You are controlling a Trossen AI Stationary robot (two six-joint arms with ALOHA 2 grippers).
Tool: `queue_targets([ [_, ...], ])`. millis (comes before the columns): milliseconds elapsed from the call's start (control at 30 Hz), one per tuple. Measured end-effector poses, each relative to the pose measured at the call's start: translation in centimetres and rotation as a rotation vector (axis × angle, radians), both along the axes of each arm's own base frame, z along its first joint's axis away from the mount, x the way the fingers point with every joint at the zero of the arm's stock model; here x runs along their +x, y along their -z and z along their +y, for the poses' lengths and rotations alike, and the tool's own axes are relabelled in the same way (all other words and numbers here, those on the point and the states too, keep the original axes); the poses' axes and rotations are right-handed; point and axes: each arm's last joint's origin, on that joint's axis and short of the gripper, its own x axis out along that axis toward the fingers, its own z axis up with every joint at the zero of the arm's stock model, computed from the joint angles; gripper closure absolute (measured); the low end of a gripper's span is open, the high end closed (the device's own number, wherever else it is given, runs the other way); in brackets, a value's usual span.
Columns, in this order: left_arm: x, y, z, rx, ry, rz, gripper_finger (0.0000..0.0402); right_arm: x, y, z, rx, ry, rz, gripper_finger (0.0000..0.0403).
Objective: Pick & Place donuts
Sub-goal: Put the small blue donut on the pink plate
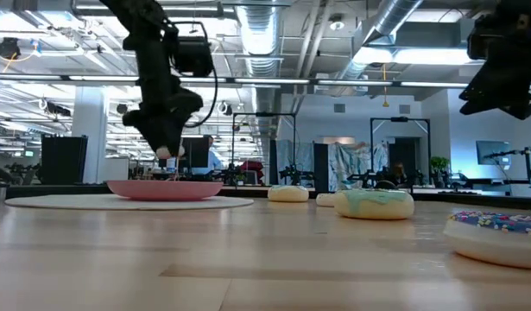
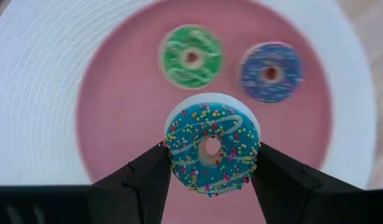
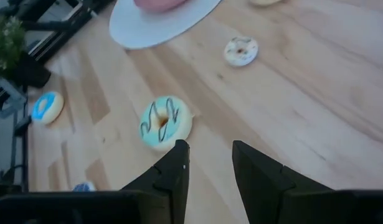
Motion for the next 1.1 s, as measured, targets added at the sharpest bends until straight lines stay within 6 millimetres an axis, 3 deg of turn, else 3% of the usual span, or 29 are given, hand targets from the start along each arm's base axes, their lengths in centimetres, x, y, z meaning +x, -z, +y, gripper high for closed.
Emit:
queue_targets([
  [200, -0.5, 1.6, 1.7, -0.041, -0.156, 0.055, 0.0206, 0.0, 0.0, -0.1, 0.019, 0.060, -0.018, 0.0290],
  [467, -0.1, 3.8, 2.6, -0.072, -0.149, 0.123, 0.0206, 0.0, 0.0, -0.1, 0.036, 0.089, -0.027, 0.0290],
  [1100, -0.2, 3.7, 3.0, -0.011, -0.150, 0.144, 0.0206, 0.0, 0.0, -0.1, 0.039, 0.089, -0.027, 0.0290],
])
